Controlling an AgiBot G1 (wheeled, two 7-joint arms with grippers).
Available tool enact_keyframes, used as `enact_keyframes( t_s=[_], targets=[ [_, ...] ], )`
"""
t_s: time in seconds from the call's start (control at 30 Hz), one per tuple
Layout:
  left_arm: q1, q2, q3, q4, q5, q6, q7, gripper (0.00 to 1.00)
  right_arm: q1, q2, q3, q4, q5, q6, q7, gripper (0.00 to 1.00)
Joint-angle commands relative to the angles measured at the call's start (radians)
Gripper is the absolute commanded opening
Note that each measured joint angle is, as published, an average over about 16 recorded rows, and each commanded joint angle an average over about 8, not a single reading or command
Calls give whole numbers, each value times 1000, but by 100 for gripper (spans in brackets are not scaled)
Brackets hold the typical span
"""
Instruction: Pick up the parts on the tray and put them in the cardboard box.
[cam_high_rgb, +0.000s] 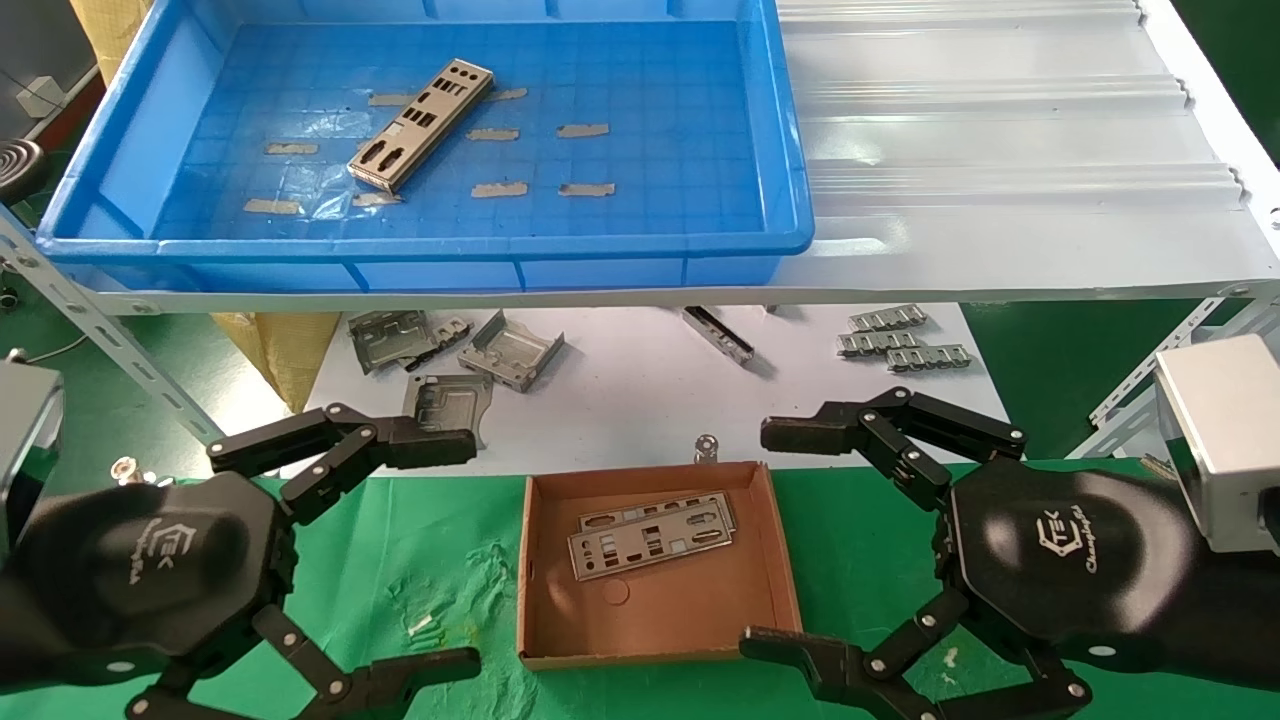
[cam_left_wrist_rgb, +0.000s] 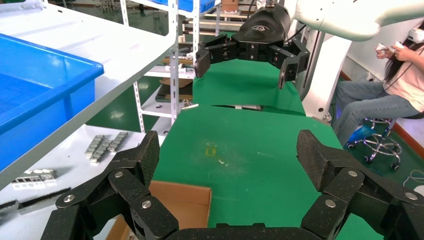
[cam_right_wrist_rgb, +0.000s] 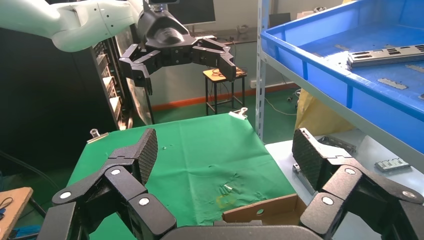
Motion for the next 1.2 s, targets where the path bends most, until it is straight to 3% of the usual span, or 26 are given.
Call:
enact_keyframes(
  t_s=[0.03, 0.5, 0.53, 0.77, 0.8, 1.2],
  targets=[
    [0, 0, 0, 0, 0, 0, 0, 100, 0, 0, 0, 0, 0, 0, 0, 100],
    [0, 0, 0, 0, 0, 0, 0, 100, 0, 0, 0, 0, 0, 0, 0, 100],
    [0, 0, 0, 0, 0, 0, 0, 100, 0, 0, 0, 0, 0, 0, 0, 91],
    [0, 0, 0, 0, 0, 0, 0, 100, 0, 0, 0, 0, 0, 0, 0, 4],
    [0, 0, 0, 0, 0, 0, 0, 100, 0, 0, 0, 0, 0, 0, 0, 0],
    [0, 0, 0, 0, 0, 0, 0, 100, 0, 0, 0, 0, 0, 0, 0, 0]
  ],
)
